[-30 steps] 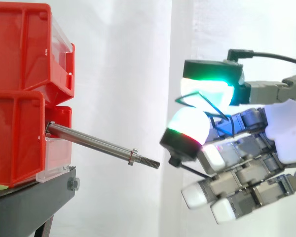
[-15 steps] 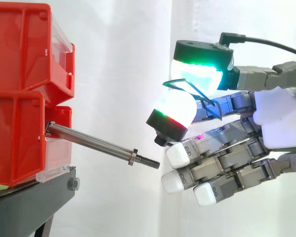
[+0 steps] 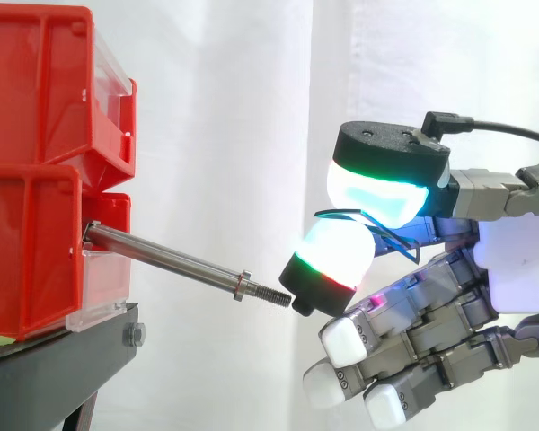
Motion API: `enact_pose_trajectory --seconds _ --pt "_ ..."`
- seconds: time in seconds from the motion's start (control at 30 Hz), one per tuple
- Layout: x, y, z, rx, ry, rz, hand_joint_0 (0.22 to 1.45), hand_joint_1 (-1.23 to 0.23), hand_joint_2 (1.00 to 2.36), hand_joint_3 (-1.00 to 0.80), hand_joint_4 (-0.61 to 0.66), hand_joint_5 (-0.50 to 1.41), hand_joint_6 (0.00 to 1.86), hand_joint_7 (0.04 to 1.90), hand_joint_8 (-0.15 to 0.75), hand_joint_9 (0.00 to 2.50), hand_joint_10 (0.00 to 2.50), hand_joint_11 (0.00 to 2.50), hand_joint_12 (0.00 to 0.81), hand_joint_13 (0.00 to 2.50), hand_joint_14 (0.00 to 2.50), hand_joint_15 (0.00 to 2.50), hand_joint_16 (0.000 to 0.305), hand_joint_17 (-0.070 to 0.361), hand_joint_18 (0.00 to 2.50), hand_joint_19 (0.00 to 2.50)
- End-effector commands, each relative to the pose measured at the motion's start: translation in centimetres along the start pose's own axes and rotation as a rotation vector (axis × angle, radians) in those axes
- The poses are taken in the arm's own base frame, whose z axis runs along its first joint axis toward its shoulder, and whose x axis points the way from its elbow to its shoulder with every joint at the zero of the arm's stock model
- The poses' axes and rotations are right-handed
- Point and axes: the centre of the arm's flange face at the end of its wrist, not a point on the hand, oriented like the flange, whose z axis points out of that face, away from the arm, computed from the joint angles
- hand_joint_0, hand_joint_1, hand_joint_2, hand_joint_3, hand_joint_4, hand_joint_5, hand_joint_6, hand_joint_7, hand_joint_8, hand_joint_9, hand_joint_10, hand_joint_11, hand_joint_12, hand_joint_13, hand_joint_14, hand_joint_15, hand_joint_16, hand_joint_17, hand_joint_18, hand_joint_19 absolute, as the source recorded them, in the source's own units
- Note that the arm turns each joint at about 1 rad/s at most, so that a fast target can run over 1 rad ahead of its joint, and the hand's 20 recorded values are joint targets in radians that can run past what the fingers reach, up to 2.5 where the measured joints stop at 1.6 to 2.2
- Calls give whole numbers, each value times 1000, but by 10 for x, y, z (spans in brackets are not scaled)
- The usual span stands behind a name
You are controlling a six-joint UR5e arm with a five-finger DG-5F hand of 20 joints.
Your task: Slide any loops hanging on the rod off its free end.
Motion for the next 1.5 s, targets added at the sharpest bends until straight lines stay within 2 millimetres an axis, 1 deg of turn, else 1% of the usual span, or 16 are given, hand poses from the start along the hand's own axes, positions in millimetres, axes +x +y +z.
enact_pose_trajectory --seconds 0.0,0.27,0.33,0.37,0.43,0.5,0.53,0.67,1.0,1.03,1.1,1.13,1.2,1.23,1.3,1.47 --pt "0 0 1 -6 6 -17 621 -677 1017 -280 94 -169 944 1033 301 870 19 452 365 708 17 380 56 126 616 485" --pt "0 0 1 -6 6 -17 601 -634 1014 -304 104 -169 939 1042 317 877 18 428 366 720 16 389 57 128 602 497" --pt "0 0 1 -5 6 -18 595 -620 1014 -304 109 -168 939 1035 322 923 19 454 366 719 17 389 57 128 600 497" --pt "0 0 1 -3 6 -19 594 -616 1014 -301 112 -168 937 1047 323 969 21 507 368 723 18 394 57 129 598 500" --pt "0 0 0 -2 6 -20 592 -613 1015 -298 118 -167 935 1051 330 1129 30 726 374 738 19 410 57 128 594 507" --pt "0 0 0 -2 6 -20 594 -611 1015 -301 118 -168 933 1075 298 1260 38 1057 381 781 19 474 57 129 596 510" --pt "0 0 0 -2 6 -20 595 -610 1014 -302 115 -168 933 1074 288 1288 39 1126 382 783 21 488 57 128 596 519" --pt "0 0 1 -3 6 -19 597 -608 1015 -302 117 -169 934 1072 272 1290 36 1211 385 794 20 501 57 128 599 516" --pt "1 0 0 -6 6 -26 605 -612 1014 -307 121 -171 936 1060 243 1401 30 1532 390 851 22 558 57 129 622 527" --pt "1 0 0 -6 6 -29 605 -613 1014 -305 118 -171 935 1062 248 1396 30 1528 389 850 22 564 57 129 622 527" --pt "1 0 0 -6 4 -33 608 -617 1014 -308 116 -172 936 1057 257 1315 33 1399 388 847 23 549 57 129 626 526" --pt "1 0 1 -7 4 -32 609 -618 1015 -309 115 -171 937 1052 270 1252 34 1271 385 840 21 533 57 129 628 516" --pt "1 1 1 -8 4 -31 611 -626 1015 -300 111 -171 937 1044 294 1066 31 877 374 796 19 463 57 129 635 506" --pt "1 1 1 -10 4 -30 611 -628 1015 -297 108 -171 937 1045 295 1023 29 812 371 783 18 450 57 129 636 504" --pt "2 1 1 -12 5 -28 613 -640 1015 -294 99 -171 936 1032 299 858 22 534 358 755 16 380 57 129 642 495" --pt "1 1 1 -13 3 -27 611 -659 1014 -299 88 -177 915 1013 287 818 19 461 354 747 16 372 57 129 643 495"
